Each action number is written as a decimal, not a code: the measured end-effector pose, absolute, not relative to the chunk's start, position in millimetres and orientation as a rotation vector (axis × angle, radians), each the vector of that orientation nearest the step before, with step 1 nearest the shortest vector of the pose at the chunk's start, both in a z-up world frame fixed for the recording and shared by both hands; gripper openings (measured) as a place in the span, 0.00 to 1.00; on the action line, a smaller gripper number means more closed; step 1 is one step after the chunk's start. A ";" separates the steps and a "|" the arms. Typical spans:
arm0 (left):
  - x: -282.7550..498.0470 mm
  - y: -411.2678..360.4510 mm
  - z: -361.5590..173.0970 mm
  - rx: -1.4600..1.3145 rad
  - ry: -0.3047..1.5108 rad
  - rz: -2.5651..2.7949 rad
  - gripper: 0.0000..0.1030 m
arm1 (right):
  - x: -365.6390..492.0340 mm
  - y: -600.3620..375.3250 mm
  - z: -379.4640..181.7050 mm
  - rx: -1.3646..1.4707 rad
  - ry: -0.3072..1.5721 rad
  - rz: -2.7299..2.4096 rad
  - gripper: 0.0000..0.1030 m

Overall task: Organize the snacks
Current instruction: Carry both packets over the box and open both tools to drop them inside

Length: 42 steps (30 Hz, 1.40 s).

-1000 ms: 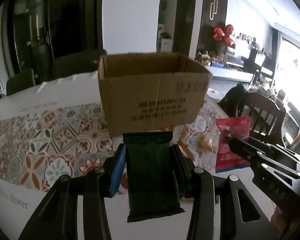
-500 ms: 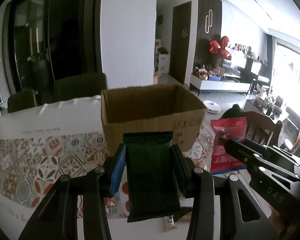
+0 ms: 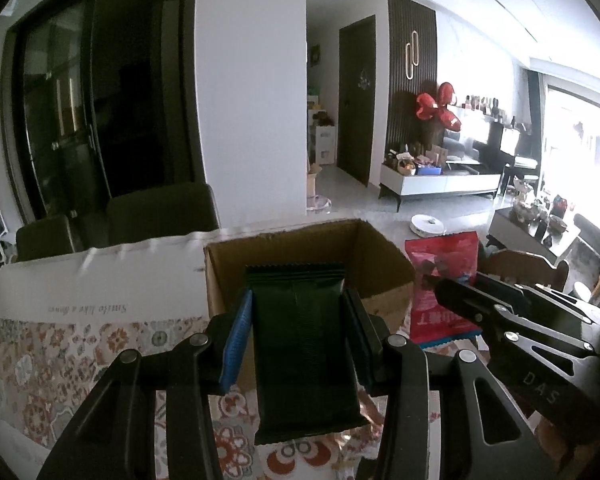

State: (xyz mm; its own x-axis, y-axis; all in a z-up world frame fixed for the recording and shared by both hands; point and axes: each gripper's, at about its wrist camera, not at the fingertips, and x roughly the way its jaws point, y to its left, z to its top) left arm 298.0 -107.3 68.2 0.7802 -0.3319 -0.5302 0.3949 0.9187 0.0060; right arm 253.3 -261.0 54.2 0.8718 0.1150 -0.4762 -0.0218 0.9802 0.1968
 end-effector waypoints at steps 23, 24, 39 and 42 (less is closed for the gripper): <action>401.5 -138.8 62.0 0.141 0.639 -0.353 0.43 | 356.2 -275.6 57.6 0.116 0.604 0.132 0.25; 406.9 -139.4 58.6 0.140 0.659 -0.352 0.43 | 359.7 -276.4 55.0 0.118 0.613 0.135 0.25; 424.4 -143.6 38.9 0.190 0.747 -0.298 0.60 | 387.3 -281.0 30.2 0.092 0.704 0.096 0.40; 412.5 -139.7 41.7 0.206 0.721 -0.271 0.61 | 381.8 -284.5 28.1 0.091 0.709 0.080 0.42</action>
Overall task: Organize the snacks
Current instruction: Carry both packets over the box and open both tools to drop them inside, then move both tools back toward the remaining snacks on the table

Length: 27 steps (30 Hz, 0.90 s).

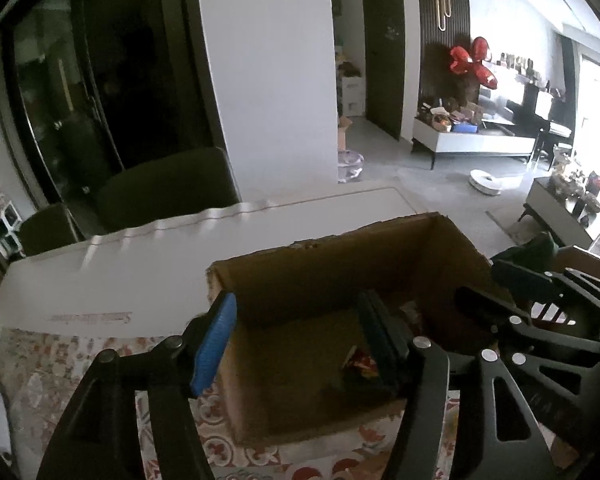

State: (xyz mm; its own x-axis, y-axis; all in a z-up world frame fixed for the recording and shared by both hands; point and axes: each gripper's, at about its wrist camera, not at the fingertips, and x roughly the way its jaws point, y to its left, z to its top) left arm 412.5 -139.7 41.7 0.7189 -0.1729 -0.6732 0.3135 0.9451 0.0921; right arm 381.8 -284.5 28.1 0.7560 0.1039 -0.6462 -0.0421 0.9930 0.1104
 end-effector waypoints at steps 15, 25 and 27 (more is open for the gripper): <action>327.6 -120.6 61.7 0.215 0.588 -0.266 0.67 | 307.0 -275.2 46.4 0.045 0.601 0.082 0.54; 266.8 -111.8 49.0 0.213 0.583 -0.288 0.67 | 248.5 -266.7 40.2 0.049 0.574 0.135 0.54; 259.0 -110.1 45.4 0.220 0.585 -0.290 0.67 | 239.0 -265.9 37.5 0.051 0.575 0.139 0.54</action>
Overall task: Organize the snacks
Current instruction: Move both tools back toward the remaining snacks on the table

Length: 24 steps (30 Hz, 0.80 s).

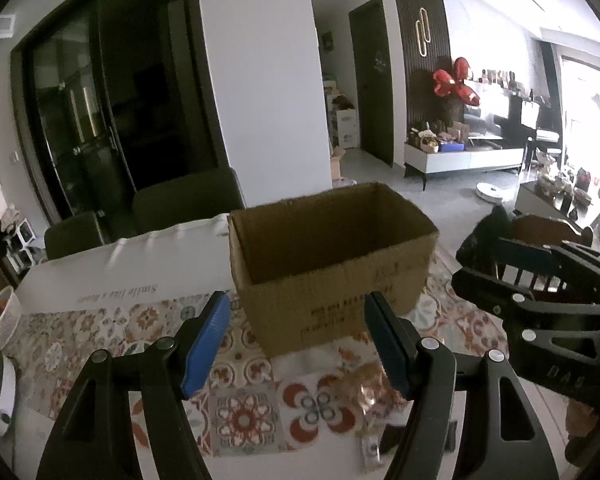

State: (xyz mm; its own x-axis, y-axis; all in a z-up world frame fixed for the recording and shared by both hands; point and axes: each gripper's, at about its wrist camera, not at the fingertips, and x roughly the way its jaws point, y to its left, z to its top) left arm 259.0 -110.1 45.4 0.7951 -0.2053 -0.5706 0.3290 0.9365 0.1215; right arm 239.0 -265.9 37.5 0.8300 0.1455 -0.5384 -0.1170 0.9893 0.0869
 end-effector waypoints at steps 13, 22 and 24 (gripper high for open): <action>209.6 -108.1 13.3 0.213 0.660 -0.331 0.67 | 193.1 -258.2 5.8 0.012 0.654 0.189 0.54; 190.8 -105.4 -21.4 0.207 0.743 -0.333 0.67 | 178.0 -251.5 -23.6 -0.034 0.741 0.228 0.54; 189.3 -105.0 -29.5 0.208 0.764 -0.334 0.67 | 176.1 -249.5 -31.4 -0.043 0.764 0.237 0.54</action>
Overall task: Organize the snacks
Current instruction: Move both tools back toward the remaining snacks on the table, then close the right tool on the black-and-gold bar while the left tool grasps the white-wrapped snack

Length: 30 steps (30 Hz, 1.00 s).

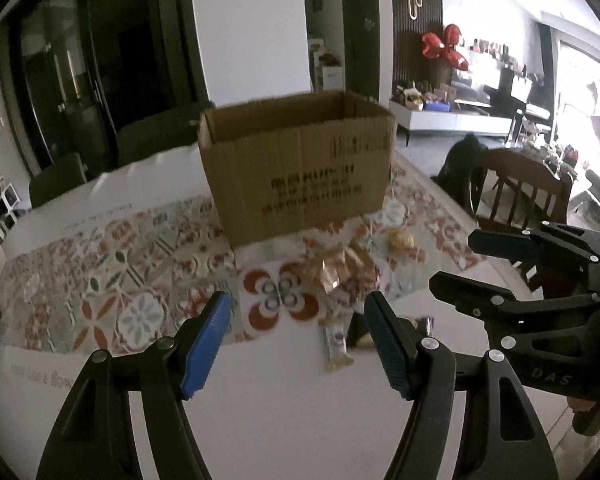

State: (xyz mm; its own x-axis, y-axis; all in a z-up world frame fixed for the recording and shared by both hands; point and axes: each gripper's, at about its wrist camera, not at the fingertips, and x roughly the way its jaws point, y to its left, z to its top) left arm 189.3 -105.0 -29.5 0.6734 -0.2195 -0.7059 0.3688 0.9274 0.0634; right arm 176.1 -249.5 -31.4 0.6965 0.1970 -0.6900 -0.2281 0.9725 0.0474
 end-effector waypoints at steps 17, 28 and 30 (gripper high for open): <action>202.9 -107.2 -87.6 0.213 0.923 -0.332 0.66 | 195.7 -242.0 -97.6 -0.102 0.983 0.352 0.54; 218.3 -109.2 -110.5 0.180 0.981 -0.357 0.58 | 211.7 -234.7 -120.3 -0.172 1.024 0.401 0.54; 222.2 -109.7 -114.9 0.175 0.997 -0.355 0.57 | 214.1 -234.9 -124.0 -0.172 1.029 0.400 0.54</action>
State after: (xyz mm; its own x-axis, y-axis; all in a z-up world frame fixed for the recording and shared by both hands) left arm 222.2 -109.7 -114.9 0.4914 -0.2117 -0.8448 0.3699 0.9289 -0.0176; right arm 214.1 -234.9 -124.0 0.4511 0.2421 -0.8590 -0.4018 0.9146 0.0468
